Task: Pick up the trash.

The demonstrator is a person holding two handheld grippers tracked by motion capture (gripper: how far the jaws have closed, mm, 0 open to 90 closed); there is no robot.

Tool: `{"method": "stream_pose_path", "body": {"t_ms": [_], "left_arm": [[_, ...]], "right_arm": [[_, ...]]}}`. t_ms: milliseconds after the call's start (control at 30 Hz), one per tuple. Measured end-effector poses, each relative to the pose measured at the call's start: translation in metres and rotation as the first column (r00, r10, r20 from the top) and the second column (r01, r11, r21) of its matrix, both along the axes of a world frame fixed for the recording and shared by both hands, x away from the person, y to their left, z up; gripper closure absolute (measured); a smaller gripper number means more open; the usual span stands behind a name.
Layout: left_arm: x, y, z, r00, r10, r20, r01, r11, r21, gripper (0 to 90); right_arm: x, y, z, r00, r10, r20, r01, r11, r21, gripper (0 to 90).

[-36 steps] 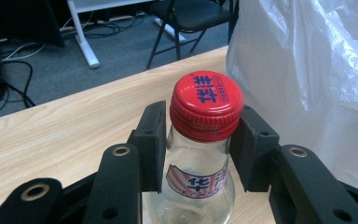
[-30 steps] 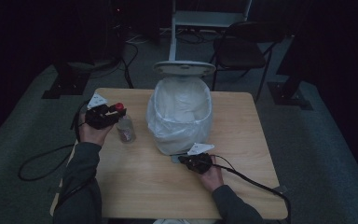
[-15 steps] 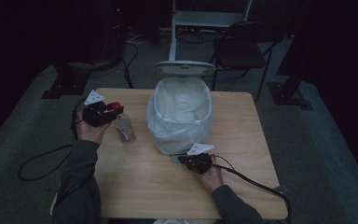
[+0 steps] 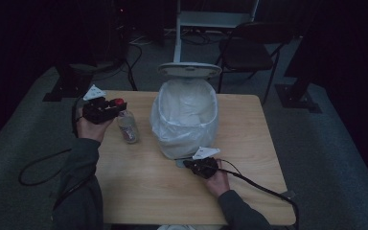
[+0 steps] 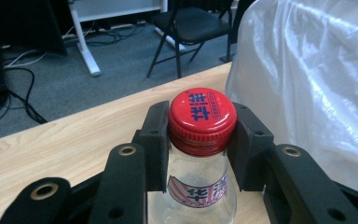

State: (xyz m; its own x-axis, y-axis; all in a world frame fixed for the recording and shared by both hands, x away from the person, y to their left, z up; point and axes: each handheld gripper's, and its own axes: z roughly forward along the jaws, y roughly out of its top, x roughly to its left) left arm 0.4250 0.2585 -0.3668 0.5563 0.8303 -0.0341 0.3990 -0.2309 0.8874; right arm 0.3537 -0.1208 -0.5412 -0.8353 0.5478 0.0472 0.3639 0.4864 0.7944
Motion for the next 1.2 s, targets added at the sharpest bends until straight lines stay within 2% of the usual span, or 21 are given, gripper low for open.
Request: {"method": "stream_pose_path", "body": {"t_ms": [333,500,967,1200], "left_arm": [[0.005,0.001,0.018,0.9998,-0.011,0.014,0.011,0.9999,0.0,63.0],[0.006,0.004,0.027,0.9995,-0.021,0.025,0.021,0.9994,-0.026,63.1],[0.008,0.007,0.038,0.9991,-0.026,0.034,0.028,0.9986,-0.045,63.1],[0.008,0.003,0.045,0.9983,-0.037,0.045,0.039,0.9985,-0.038,63.1]], "right_arm": [[0.0,0.0,0.0,1.0,0.003,-0.003,-0.003,1.0,0.0,90.0],[0.0,0.0,0.0,1.0,0.004,-0.002,-0.004,1.0,-0.002,90.0],[0.0,0.0,0.0,1.0,0.002,-0.001,-0.002,1.0,-0.002,90.0],[0.0,0.0,0.0,1.0,0.002,-0.002,-0.002,1.0,-0.001,90.0]]}}
